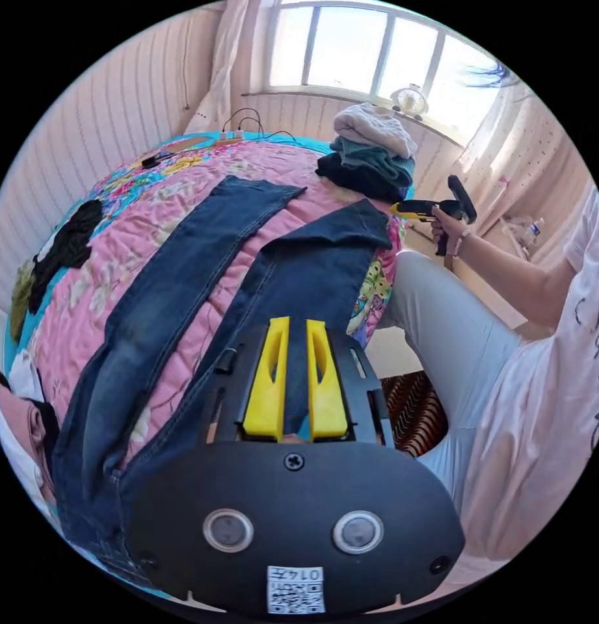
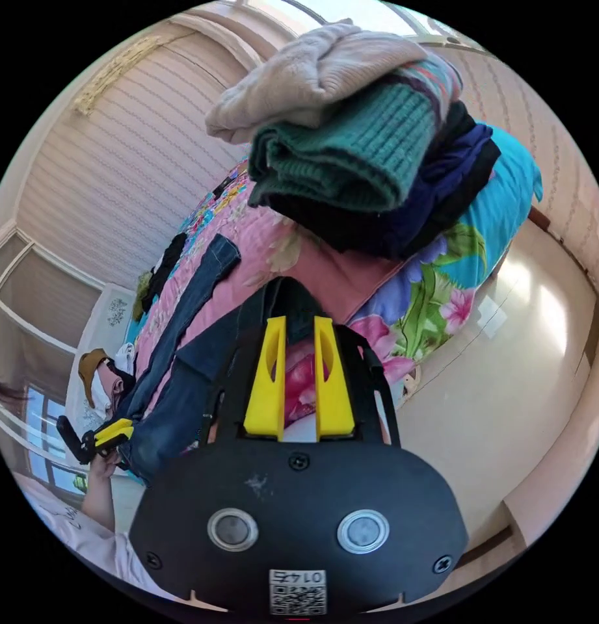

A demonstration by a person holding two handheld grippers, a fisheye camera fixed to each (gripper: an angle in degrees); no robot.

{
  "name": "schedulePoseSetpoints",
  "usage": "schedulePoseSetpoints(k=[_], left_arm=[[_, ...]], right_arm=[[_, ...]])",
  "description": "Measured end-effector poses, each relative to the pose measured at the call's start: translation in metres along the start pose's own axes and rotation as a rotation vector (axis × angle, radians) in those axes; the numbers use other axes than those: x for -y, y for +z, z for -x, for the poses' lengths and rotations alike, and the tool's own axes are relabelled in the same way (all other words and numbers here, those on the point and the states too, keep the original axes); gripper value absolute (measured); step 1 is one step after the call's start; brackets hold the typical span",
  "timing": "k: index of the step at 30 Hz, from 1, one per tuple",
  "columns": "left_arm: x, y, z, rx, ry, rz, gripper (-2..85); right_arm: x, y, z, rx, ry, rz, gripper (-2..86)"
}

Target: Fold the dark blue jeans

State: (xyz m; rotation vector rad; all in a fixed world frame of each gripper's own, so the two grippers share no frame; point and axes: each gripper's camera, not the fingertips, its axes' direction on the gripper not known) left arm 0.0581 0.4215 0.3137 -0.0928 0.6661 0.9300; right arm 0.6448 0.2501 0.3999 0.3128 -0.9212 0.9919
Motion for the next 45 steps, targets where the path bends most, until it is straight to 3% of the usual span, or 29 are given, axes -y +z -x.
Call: schedulePoseSetpoints(k=[5,8,12,15,24,27,31,37,41,45], left_arm=[[0.087,0.065,-0.062,-0.011,0.236,0.005,7.5],[0.127,0.106,-0.096,-0.018,0.347,0.08,8.0],[0.147,0.149,-0.133,0.116,0.513,0.251,6.8],[0.153,0.131,-0.135,0.051,0.463,0.24,0.1],[0.202,0.054,-0.087,0.062,0.21,0.017,-1.0],[0.223,0.081,-0.066,0.148,0.123,0.109,-0.9],[0.224,0.092,-0.046,0.105,0.049,0.226,-0.8],[0.173,-0.023,-0.022,0.042,0.016,0.02,-1.0],[0.062,-0.116,0.006,-0.022,-0.148,-0.076,-1.0],[-0.087,-0.207,0.04,0.06,-0.435,-0.093,-1.0]], right_arm=[[-0.005,0.003,-0.028,0.053,0.052,-0.025,7.4],[0.0,0.009,-0.042,0.078,0.078,0.017,5.8],[0.001,0.009,-0.063,0.188,0.093,0.031,2.6],[-0.003,0.002,-0.076,0.261,0.091,-0.011,1.0],[-0.015,-0.029,-0.078,0.262,-0.017,-0.108,-0.3],[-0.015,-0.011,-0.09,0.224,0.042,-0.049,-0.3],[-0.009,-0.001,-0.092,0.185,0.064,0.004,-0.3],[0.006,0.014,-0.065,-0.027,-0.091,0.147,-0.3],[0.01,0.019,-0.053,-0.102,-0.156,0.179,-0.2],[0.015,0.024,-0.064,-0.048,-0.095,0.175,0.3]])
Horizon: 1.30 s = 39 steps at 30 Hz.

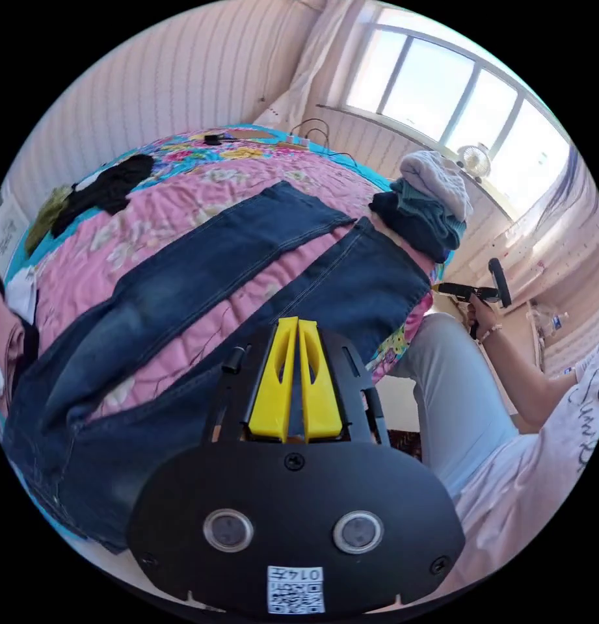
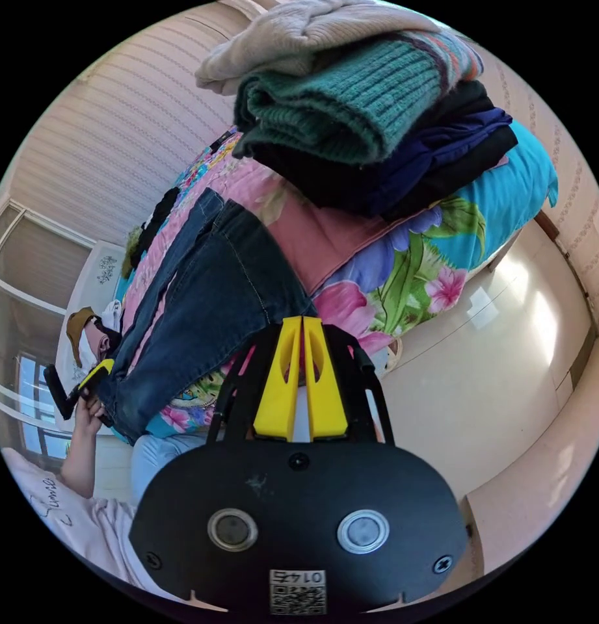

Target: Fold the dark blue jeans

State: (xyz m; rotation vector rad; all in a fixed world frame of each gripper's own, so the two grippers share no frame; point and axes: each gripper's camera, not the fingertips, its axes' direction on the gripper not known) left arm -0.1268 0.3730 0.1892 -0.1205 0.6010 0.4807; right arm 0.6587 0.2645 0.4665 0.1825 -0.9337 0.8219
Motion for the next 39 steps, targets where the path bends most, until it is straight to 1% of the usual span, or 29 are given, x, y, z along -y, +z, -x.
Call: schedulePoseSetpoints(k=[1,3,4,6,7,9,10,12,15,18,22,25,27,29,30,31,33,34,36,39], left_arm=[[-0.017,-0.015,0.015,0.031,-0.05,-0.002,-1.0],[-0.087,-0.076,0.075,0.157,-0.304,-0.004,-0.9],[-0.105,-0.092,0.089,0.178,-0.376,-0.012,-0.9],[-0.177,-0.153,0.139,0.221,-0.64,-0.088,-0.8],[-0.195,-0.166,0.15,0.22,-0.704,-0.107,-0.7],[-0.259,-0.214,0.186,0.2,-0.924,-0.199,0.0],[-0.274,-0.224,0.194,0.196,-0.974,-0.224,0.5],[-0.327,-0.256,0.22,0.159,-1.158,-0.348,3.4],[-0.38,-0.283,0.25,0.107,-1.337,-0.484,5.7],[-0.409,-0.303,0.275,0.089,-1.437,-0.522,7.2],[-0.424,-0.325,0.3,0.044,-1.479,-0.576,8.8],[-0.44,-0.343,0.317,0.038,-1.579,-0.636,10.2],[-0.448,-0.357,0.329,-0.009,-1.615,-0.692,10.9],[-0.447,-0.367,0.338,-0.067,-1.594,-0.72,11.1],[-0.444,-0.376,0.344,-0.085,-1.578,-0.713,11.0],[-0.442,-0.38,0.346,-0.087,-1.57,-0.707,10.9],[-0.438,-0.398,0.353,-0.087,-1.548,-0.699,9.2],[-0.438,-0.403,0.354,-0.09,-1.548,-0.7,8.7],[-0.438,-0.422,0.358,-0.102,-1.529,-0.695,6.7],[-0.444,-0.45,0.36,-0.128,-1.508,-0.683,1.8]], right_arm=[[0.0,0.001,-0.003,0.012,0.015,-0.003,0.4],[-0.001,0.004,-0.012,0.028,0.067,-0.006,1.2],[-0.001,0.005,-0.013,0.013,0.081,-0.006,1.5],[0.0,0.011,-0.017,0.003,0.109,0.038,3.0],[0.002,0.012,-0.018,0.02,0.113,0.042,3.6],[0.01,0.014,-0.021,0.071,0.144,0.05,4.8],[0.012,0.014,-0.021,0.087,0.151,0.048,4.7],[0.02,0.016,-0.025,0.163,0.203,0.043,2.7],[0.027,0.023,-0.034,0.235,0.28,0.057,0.7],[0.029,0.019,-0.038,0.283,0.322,0.039,0.0],[0.03,0.005,-0.04,0.355,0.34,-0.02,-0.3],[0.032,-0.006,-0.039,0.389,0.335,-0.051,-0.2],[0.034,-0.015,-0.037,0.492,0.318,-0.109,0.0],[0.037,-0.016,-0.035,0.598,0.301,-0.135,0.5],[0.039,-0.014,-0.033,0.61,0.313,-0.121,1.0],[0.04,-0.013,-0.032,0.594,0.322,-0.116,1.4],[0.042,-0.012,-0.028,0.472,0.336,-0.118,5.9],[0.042,-0.012,-0.028,0.439,0.336,-0.116,7.0],[0.04,-0.006,-0.028,0.306,0.373,-0.09,9.7],[0.039,0.001,-0.022,0.264,0.379,-0.092,10.2]])
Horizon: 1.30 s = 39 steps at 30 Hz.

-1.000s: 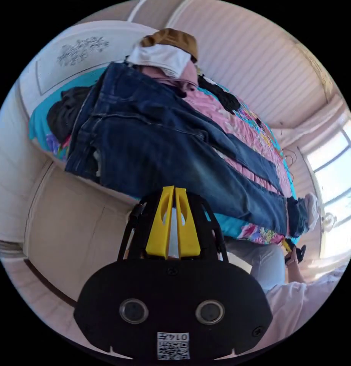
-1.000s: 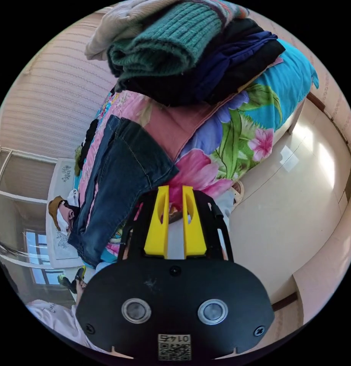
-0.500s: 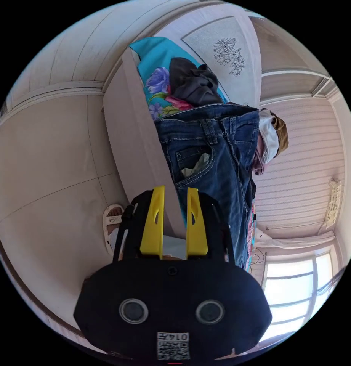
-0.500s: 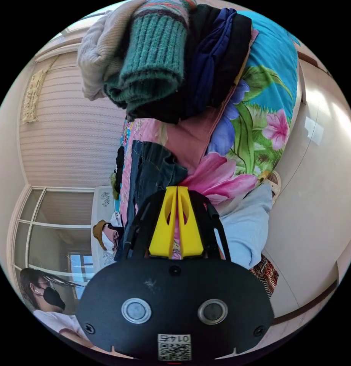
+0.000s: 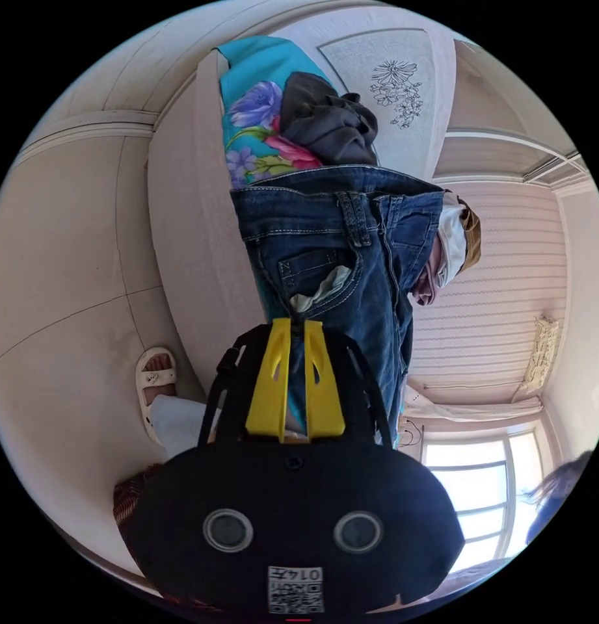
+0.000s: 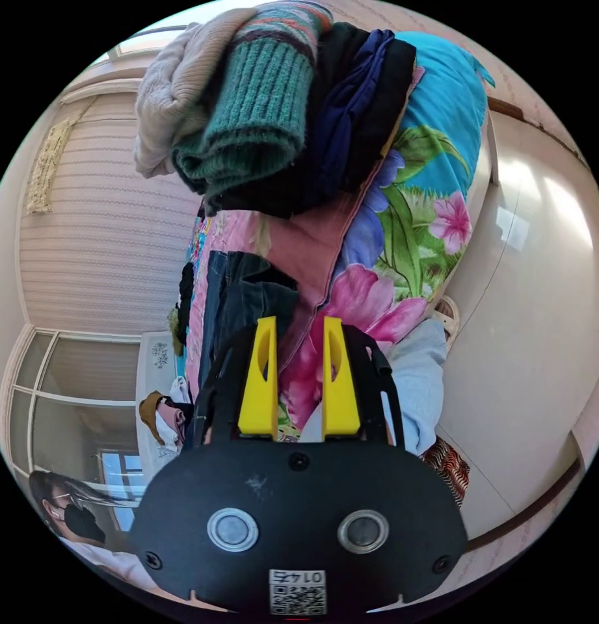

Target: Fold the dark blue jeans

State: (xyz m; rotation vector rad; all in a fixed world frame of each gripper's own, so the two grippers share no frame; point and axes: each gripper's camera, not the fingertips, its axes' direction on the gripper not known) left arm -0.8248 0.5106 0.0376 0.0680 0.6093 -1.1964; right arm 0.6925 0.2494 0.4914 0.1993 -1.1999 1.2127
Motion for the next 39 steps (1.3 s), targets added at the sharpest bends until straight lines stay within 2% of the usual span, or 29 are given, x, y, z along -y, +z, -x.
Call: schedulePoseSetpoints(k=[8,11,14,25,28,30,39], left_arm=[[0.016,-0.071,-0.04,-0.032,0.124,0.022,-0.5],[0.018,-0.091,-0.054,-0.03,0.144,0.022,-0.5],[0.019,-0.105,-0.067,-0.035,0.147,0.023,-0.5],[0.018,-0.137,-0.102,-0.009,0.167,0.031,-0.3],[0.016,-0.14,-0.112,0.001,0.173,0.029,-0.3],[0.012,-0.143,-0.124,0.021,0.196,0.016,-0.5],[0.024,-0.165,-0.207,-0.112,0.375,-0.062,-0.6]], right_arm=[[0.002,0.022,0.024,0.079,-0.078,0.08,7.5],[0.001,0.023,0.032,0.077,-0.099,0.072,9.8],[-0.004,0.018,0.036,0.189,-0.108,0.027,12.0],[-0.018,0.051,0.047,0.315,-0.15,0.081,16.7],[-0.016,0.07,0.059,0.263,-0.148,0.119,11.1],[-0.017,0.084,0.079,0.182,-0.172,0.149,2.4],[0.012,0.109,0.236,0.075,-0.581,0.155,0.1]])
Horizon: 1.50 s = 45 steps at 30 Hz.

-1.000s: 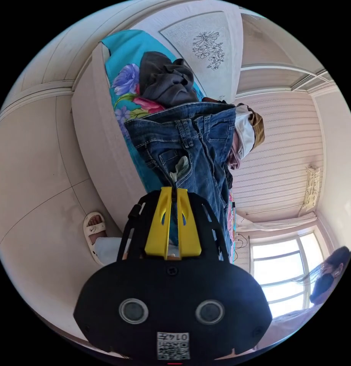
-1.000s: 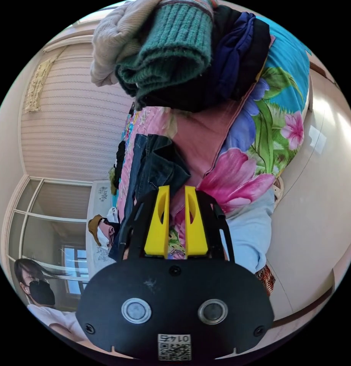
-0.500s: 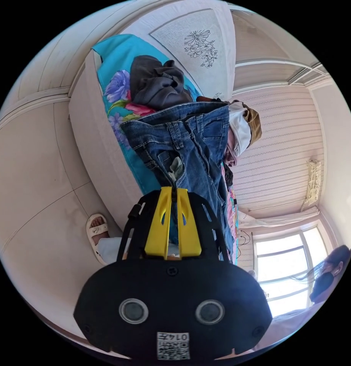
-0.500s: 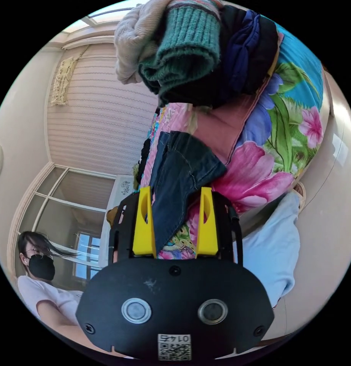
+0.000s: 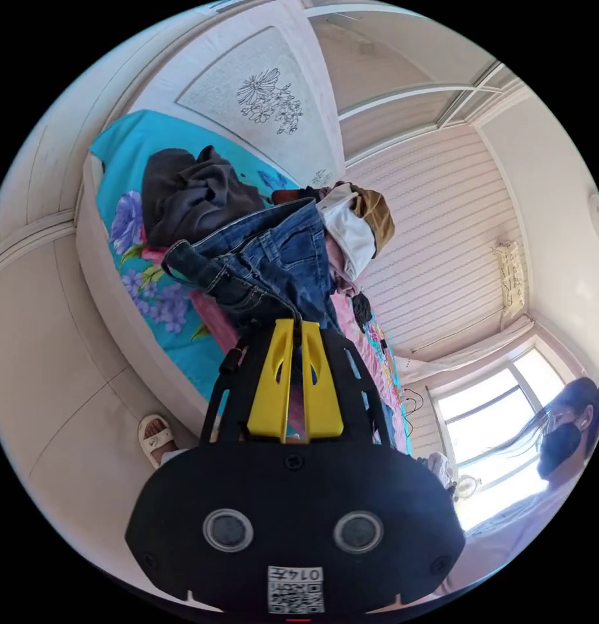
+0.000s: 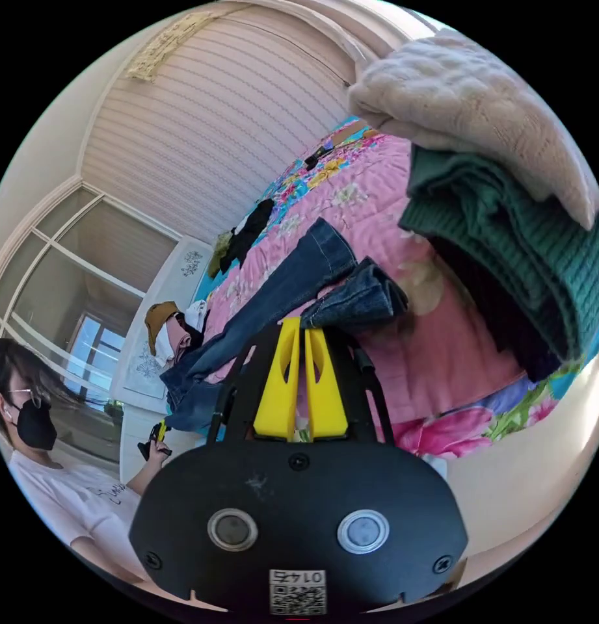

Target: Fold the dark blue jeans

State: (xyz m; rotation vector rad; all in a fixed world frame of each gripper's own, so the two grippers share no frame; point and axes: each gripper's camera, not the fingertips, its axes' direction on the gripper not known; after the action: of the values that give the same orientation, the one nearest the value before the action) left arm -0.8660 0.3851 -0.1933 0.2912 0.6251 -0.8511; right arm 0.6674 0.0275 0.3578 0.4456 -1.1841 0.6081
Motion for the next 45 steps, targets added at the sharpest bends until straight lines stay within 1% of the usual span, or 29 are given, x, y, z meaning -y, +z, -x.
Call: schedulePoseSetpoints(k=[4,7,8,10,13,14,16,19,22,24,26,27,28,29,32,34,35,37,41,43,45], left_arm=[[0.039,0.024,-0.039,-0.017,0.093,0.003,-0.5],[0.076,0.063,-0.072,0.0,0.168,0.03,-0.2],[0.088,0.084,-0.083,0.031,0.195,0.04,0.1],[0.103,0.118,-0.095,0.079,0.198,0.059,1.3],[0.117,0.155,-0.093,0.1,0.075,0.049,5.7],[0.12,0.159,-0.092,0.087,0.049,0.017,7.7],[0.12,0.157,-0.093,0.09,0.093,-0.013,8.0],[0.106,0.149,-0.08,0.154,0.121,0.011,8.1],[0.079,0.139,-0.047,0.22,0.052,0.04,8.5],[0.055,0.139,-0.017,0.308,-0.036,0.082,8.9],[0.042,0.147,0.002,0.343,-0.108,0.158,9.3],[0.036,0.155,0.013,0.304,-0.15,0.199,9.9],[0.034,0.159,0.016,0.279,-0.167,0.201,10.2],[0.032,0.164,0.019,0.237,-0.179,0.173,10.7],[0.036,0.185,0.015,0.159,-0.153,0.116,10.9],[0.039,0.202,0.013,0.114,-0.149,0.09,11.5],[0.041,0.216,0.014,0.126,-0.156,0.096,11.6],[0.041,0.235,0.018,0.159,-0.167,0.102,11.6],[0.036,0.272,0.02,0.239,-0.153,0.125,9.5],[0.031,0.282,0.018,0.259,-0.123,0.127,6.2],[0.027,0.289,0.016,0.225,-0.133,0.119,4.3]], right_arm=[[0.065,0.032,0.033,-0.043,-0.064,0.051,0.2],[0.119,0.075,0.046,-0.082,-0.044,0.124,0.5],[0.141,0.097,0.046,-0.093,-0.015,0.162,0.7],[0.167,0.125,0.042,-0.099,0.065,0.175,1.4],[0.187,0.158,0.037,-0.093,0.154,0.123,4.8],[0.185,0.165,0.036,-0.114,0.17,0.104,4.9],[0.175,0.17,0.033,-0.116,0.165,0.071,5.0],[0.144,0.172,0.025,-0.072,0.105,0.08,5.4],[0.097,0.173,0.009,-0.04,0.11,0.102,5.4],[0.06,0.177,-0.01,-0.035,0.186,0.096,5.7],[0.041,0.183,-0.024,-0.008,0.264,0.077,6.1],[0.034,0.187,-0.031,0.033,0.305,0.046,6.3],[0.032,0.189,-0.034,0.053,0.327,0.027,6.5],[0.032,0.193,-0.038,0.08,0.348,-0.002,6.7],[0.04,0.209,-0.041,0.076,0.384,-0.054,6.7],[0.041,0.218,-0.047,0.163,0.462,-0.122,7.1],[0.043,0.228,-0.05,0.216,0.506,-0.147,7.2],[0.046,0.242,-0.049,0.225,0.525,-0.16,6.9],[0.049,0.259,-0.027,0.103,0.523,-0.173,4.5],[0.047,0.265,-0.024,0.141,0.513,-0.172,2.9],[0.044,0.265,-0.024,0.208,0.512,-0.163,1.5]])
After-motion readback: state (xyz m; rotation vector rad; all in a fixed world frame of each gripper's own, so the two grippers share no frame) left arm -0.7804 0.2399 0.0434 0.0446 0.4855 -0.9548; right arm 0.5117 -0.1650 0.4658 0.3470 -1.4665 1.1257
